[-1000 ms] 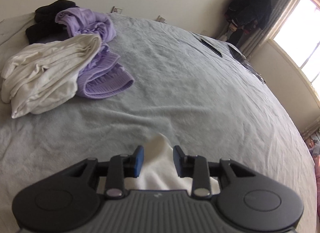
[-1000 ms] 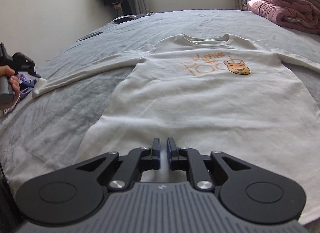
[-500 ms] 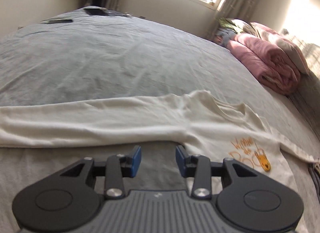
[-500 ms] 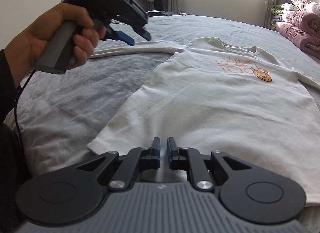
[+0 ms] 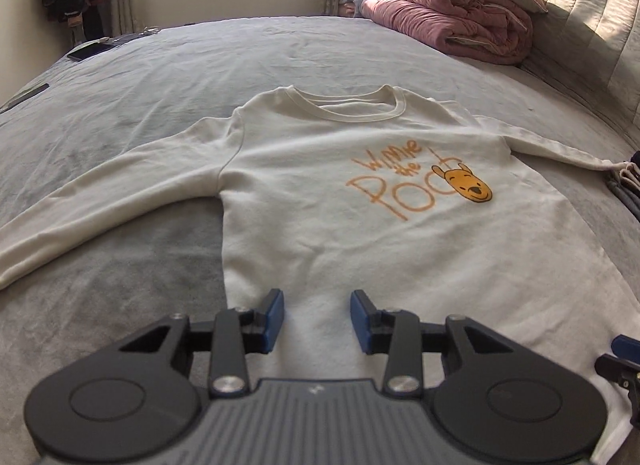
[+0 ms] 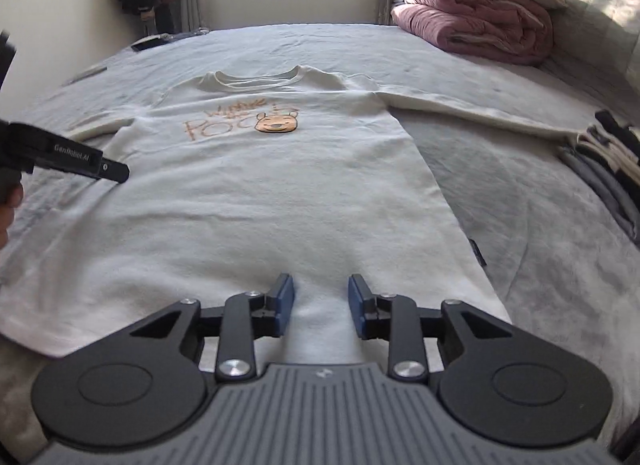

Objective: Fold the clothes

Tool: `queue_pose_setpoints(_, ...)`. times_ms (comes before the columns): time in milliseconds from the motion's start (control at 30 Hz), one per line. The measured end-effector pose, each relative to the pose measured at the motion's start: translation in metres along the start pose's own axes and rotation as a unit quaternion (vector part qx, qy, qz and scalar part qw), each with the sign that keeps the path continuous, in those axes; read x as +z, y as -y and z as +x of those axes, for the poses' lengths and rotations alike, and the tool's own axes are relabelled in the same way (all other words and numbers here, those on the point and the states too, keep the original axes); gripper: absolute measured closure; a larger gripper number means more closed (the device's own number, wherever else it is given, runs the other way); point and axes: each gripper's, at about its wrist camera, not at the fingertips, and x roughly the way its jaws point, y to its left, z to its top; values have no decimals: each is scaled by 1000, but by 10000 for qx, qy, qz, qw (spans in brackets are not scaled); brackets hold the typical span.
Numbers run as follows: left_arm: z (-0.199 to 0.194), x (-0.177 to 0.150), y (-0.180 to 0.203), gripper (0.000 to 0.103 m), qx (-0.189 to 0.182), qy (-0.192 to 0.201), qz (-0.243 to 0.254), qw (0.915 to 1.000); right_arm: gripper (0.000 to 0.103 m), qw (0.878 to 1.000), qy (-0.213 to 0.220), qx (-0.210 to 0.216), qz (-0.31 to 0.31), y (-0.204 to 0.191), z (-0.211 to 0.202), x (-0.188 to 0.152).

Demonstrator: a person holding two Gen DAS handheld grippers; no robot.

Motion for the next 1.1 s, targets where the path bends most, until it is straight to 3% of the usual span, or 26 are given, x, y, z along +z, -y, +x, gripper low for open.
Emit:
queue_pose_setpoints(33, 0, -1, -1, 65, -1, 4, -23, 10000, 72, 9999, -41, 64, 141, 8, -2, 0)
queue_pose_setpoints(200, 0, -6, 2, 65, 106, 52, -48, 9999, 72, 9987, -228, -424, 157, 28, -11, -1)
queue_pose_setpoints(367, -10, -17, 10, 65, 318, 53, -178, 9993, 72, 9969, -336, -471, 540, 55, -22, -8)
queue_pose_setpoints(800, -78, -84, 17, 65, 457, 201, -780, 9957, 79, 9873, -586, -157, 1466, 94, -41, -14)
queue_pose_setpoints(867, -86, -93, 11, 64, 497, 122, -1007, 9936, 79, 9847, -558, -111, 1647, 100, -45, -15)
queue_pose_setpoints(933, -96, -105, 1, 64, 329, 200, -1322, 9905, 69, 9837, -503, -251, 1707, 103, -50, -15)
queue_pose_setpoints(1100, -114, -121, -15, 62, 222, 302, -1883, 9814, 66, 9798, -284, -229, 1964, 118, -59, -19)
